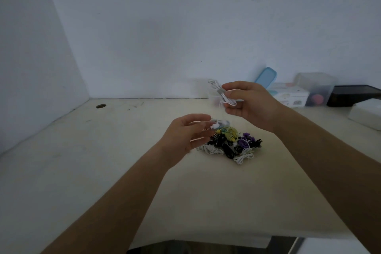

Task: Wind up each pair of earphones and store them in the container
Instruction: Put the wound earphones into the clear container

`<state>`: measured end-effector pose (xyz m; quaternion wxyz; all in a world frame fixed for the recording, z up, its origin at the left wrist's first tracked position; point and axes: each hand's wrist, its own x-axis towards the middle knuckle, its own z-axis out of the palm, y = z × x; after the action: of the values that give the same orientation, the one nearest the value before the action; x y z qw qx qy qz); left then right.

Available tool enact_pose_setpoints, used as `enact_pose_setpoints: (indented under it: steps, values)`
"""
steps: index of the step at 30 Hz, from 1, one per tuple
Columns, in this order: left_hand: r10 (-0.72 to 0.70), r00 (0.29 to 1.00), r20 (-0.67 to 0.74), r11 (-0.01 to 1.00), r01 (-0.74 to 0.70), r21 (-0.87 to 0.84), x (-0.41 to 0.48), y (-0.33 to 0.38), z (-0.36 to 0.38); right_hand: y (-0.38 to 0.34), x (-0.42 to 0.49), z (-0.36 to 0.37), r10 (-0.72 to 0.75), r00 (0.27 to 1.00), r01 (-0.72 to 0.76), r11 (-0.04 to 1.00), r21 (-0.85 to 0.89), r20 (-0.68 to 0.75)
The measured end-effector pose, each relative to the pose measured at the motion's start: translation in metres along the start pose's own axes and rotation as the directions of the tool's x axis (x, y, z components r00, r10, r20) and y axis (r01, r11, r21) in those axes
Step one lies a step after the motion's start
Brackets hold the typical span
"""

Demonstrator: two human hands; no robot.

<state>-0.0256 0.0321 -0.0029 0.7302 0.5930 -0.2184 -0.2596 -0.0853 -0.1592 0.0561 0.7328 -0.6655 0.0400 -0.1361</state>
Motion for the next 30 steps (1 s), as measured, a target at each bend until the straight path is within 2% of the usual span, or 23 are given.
enact_pose_setpoints:
  steps: [3,5,10,15,19,25,27,30]
  values:
    - [-0.050,0.999,0.013,0.998,0.050,-0.041,-0.011,-0.002,0.003,0.001,-0.006,0.010,0.022,0.999,-0.022,1.000,0.022,0.029]
    - [-0.024,0.999,0.021,0.996,0.026,-0.086,-0.015,-0.003,0.006,0.001,-0.009,0.016,0.020,0.999,-0.022,0.999,0.038,0.039]
    - [0.030,0.994,-0.102,0.992,-0.042,-0.115,-0.017,-0.006,0.009,-0.001,-0.015,0.025,0.016,0.998,-0.022,0.995,0.096,0.064]
    - [-0.036,0.990,-0.135,0.972,0.003,-0.236,-0.021,-0.003,0.006,0.001,-0.018,0.026,0.027,0.994,-0.045,0.984,0.174,0.105]
    - [-0.127,0.987,-0.096,0.925,0.083,-0.371,-0.025,-0.004,0.005,0.004,-0.017,0.029,0.056,0.977,-0.102,0.970,0.221,0.206]
    - [-0.105,0.994,-0.037,0.944,0.088,-0.319,-0.024,-0.012,0.003,0.012,-0.014,0.032,0.108,0.967,-0.159,0.963,0.219,0.230]
    - [-0.089,0.995,-0.053,0.949,0.069,-0.309,-0.025,-0.011,-0.002,0.016,-0.013,0.029,0.137,0.966,-0.179,0.966,0.185,0.219]
    - [-0.046,0.994,-0.100,0.984,0.028,-0.176,-0.029,-0.011,-0.015,0.026,-0.014,0.020,0.191,0.970,-0.185,0.981,-0.055,0.148]
